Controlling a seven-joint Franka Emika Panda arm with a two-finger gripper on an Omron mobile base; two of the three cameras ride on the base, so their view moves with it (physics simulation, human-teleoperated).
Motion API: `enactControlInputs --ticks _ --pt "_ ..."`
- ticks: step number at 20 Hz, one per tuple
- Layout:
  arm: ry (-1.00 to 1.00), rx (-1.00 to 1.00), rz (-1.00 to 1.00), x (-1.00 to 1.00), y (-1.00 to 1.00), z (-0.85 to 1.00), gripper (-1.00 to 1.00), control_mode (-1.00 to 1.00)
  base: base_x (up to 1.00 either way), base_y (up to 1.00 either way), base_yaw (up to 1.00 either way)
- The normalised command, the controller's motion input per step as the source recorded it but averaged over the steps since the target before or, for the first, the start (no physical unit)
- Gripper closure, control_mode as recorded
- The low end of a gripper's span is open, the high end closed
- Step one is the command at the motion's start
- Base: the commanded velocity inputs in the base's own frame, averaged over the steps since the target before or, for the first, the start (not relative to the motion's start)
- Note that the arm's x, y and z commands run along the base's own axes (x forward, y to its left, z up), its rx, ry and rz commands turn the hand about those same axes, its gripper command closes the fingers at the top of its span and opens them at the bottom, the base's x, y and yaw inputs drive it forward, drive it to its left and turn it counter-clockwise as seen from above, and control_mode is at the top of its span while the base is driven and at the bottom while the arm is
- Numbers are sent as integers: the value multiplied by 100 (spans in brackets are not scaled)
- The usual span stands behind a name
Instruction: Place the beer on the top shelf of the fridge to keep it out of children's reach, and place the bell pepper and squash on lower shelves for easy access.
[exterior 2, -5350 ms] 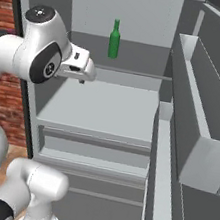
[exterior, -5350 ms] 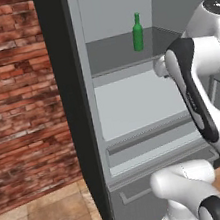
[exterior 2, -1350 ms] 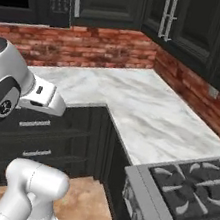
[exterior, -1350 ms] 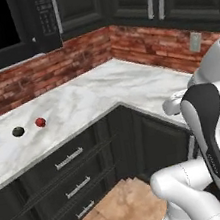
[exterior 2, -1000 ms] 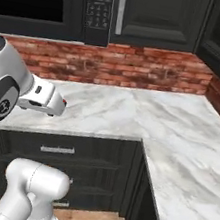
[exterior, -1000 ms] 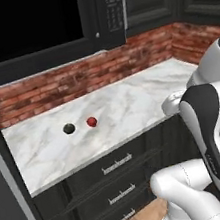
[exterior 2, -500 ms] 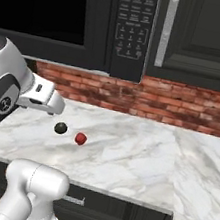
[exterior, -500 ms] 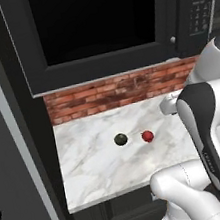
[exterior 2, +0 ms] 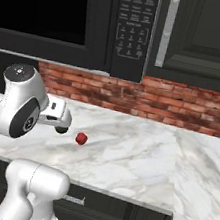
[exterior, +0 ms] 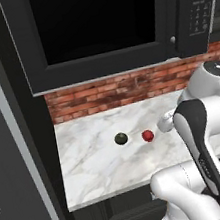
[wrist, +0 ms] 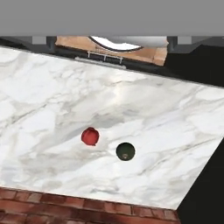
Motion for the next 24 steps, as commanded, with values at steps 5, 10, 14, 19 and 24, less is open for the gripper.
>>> enactControlInputs --ticks 5,10,14,19,24 --pt "-1 0 3 37 0 -59 -100 -100 0 0 0" --pt "0 0 0 33 -1 -15 -100 -100 0 0 0" --pt "1 0 0 26 -11 -23 -100 -100 0 0 0" --pt "2 0 0 24 -13 -55 -100 -100 0 0 0" --pt "5 0 -2 32 -11 -57 -100 -100 0 0 0"
